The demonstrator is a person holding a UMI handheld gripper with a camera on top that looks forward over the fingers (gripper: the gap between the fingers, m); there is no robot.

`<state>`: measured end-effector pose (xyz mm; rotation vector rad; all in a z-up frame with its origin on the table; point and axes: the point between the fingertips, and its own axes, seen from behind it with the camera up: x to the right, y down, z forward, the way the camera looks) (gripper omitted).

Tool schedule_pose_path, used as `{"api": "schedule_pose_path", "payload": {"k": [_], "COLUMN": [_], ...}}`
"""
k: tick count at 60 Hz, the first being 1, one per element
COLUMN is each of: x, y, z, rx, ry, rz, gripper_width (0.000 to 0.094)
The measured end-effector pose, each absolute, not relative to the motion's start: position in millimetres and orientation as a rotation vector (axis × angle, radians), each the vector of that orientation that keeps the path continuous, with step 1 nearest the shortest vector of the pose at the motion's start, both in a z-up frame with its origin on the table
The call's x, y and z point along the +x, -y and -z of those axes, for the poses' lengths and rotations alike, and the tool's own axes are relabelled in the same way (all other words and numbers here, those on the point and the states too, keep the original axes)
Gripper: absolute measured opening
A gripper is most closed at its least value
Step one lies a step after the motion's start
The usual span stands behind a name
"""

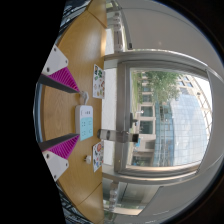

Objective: Unplug charger

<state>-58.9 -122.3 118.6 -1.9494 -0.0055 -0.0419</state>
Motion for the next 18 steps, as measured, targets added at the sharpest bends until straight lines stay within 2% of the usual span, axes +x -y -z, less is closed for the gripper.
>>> {"api": "schedule_pose_path", "payload": {"k": [18], "x": [-55.9], "y": [121.0], "z": [-110.5], "rx": [-1.972], "ry": [-0.008], "rz": [0.050], "gripper_width": [0.0811]}}
